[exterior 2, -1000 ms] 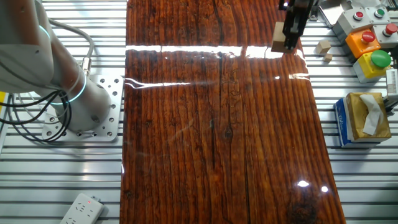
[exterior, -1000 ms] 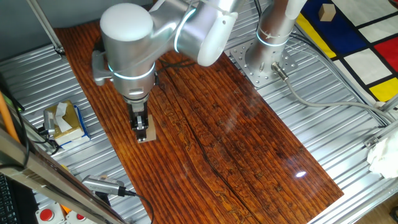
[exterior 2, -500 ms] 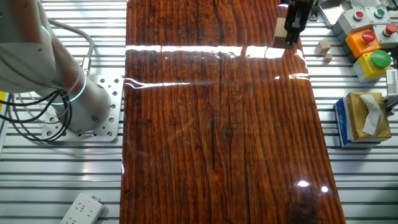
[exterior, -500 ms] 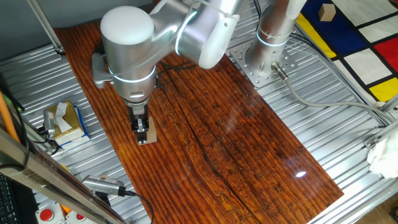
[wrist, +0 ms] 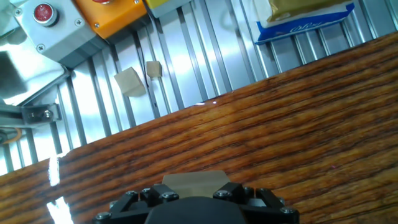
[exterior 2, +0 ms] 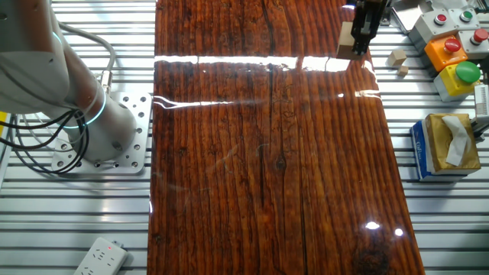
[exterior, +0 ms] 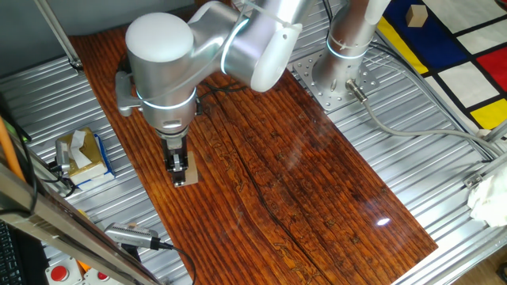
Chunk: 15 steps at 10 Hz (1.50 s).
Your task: Pick up the small block on the left and move it to the right
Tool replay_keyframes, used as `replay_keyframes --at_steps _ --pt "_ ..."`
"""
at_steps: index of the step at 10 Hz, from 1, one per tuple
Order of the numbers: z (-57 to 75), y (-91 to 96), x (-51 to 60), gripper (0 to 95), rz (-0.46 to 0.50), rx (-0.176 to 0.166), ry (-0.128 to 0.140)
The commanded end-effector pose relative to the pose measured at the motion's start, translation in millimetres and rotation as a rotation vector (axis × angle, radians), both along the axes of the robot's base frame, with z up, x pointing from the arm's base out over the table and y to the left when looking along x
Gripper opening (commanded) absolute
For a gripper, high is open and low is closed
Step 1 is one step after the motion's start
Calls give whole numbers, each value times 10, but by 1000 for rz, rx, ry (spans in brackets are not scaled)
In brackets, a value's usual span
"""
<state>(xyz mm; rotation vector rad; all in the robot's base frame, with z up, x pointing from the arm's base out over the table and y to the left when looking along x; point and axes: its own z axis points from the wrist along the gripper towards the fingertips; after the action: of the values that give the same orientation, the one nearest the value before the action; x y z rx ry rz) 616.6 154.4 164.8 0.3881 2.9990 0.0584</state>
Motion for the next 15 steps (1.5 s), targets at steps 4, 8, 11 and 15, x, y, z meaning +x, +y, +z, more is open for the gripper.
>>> replay_keyframes --at_steps 4,8,11,15 --pt "3 10 6 0 0 -1 2" --pt "6 12 7 0 2 -7 12" --pt "22 13 1 0 0 -1 8" --pt "22 13 1 0 31 -17 11"
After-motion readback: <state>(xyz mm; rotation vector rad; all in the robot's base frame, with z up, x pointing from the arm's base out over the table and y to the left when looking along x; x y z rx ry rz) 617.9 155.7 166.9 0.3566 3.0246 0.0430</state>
